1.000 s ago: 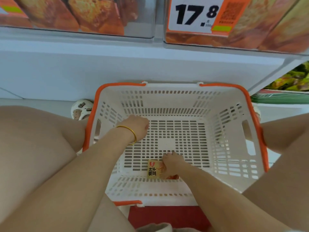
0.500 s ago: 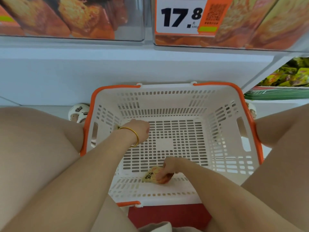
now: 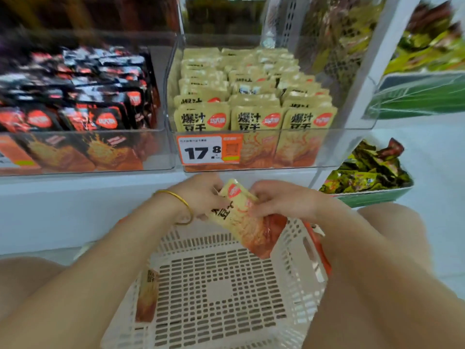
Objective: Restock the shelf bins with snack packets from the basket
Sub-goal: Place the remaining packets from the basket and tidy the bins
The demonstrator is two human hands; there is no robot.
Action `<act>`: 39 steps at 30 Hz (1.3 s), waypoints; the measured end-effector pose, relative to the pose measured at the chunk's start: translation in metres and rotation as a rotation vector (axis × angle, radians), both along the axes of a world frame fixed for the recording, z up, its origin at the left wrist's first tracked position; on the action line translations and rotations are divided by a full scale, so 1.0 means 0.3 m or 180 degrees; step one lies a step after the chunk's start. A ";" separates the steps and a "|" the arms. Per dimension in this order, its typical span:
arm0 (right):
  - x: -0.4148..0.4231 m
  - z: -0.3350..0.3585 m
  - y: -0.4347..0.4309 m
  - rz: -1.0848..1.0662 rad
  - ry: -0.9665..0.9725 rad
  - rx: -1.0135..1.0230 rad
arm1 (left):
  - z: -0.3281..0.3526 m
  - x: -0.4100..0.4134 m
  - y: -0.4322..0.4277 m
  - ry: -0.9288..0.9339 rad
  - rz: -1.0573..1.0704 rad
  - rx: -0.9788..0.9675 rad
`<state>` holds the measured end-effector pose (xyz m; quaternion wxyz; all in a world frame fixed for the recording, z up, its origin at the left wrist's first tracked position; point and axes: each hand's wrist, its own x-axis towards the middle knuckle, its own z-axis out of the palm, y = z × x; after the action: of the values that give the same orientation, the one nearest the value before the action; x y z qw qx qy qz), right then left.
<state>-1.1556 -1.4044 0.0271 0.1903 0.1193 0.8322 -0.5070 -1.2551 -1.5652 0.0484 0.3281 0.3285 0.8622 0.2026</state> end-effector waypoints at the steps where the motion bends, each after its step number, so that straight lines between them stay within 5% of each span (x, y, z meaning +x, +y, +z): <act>1: 0.030 0.046 0.024 -0.0216 0.0264 -0.0161 | 0.069 0.012 0.036 0.0245 -0.0159 0.0152; 6: 0.105 0.198 0.110 -0.1384 0.1991 -0.0778 | 0.348 0.077 0.195 0.1417 -0.0195 0.1345; 12: 0.059 0.306 0.218 -0.2026 0.3384 -0.0181 | 0.474 0.117 0.344 0.2051 -0.0221 0.2624; 20: 0.035 0.272 0.296 -0.1978 0.3103 0.1352 | 0.394 0.097 0.393 0.2207 0.0015 0.2680; 31: 0.061 0.181 0.308 -0.1977 0.3158 0.1077 | 0.317 0.108 0.395 0.2325 -0.0228 0.2792; 35: 0.049 0.212 0.270 -0.1981 0.3781 0.0867 | 0.326 0.097 0.410 0.2353 -0.0037 0.2639; 39: 0.023 0.215 0.272 -0.2226 0.3664 0.2204 | 0.298 0.069 0.424 0.2901 -0.0129 0.2291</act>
<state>-1.1487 -1.3227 0.0916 -0.4944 0.1458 0.8255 -0.2297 -1.2343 -1.4382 0.1376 -0.2047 0.4899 0.7868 0.3149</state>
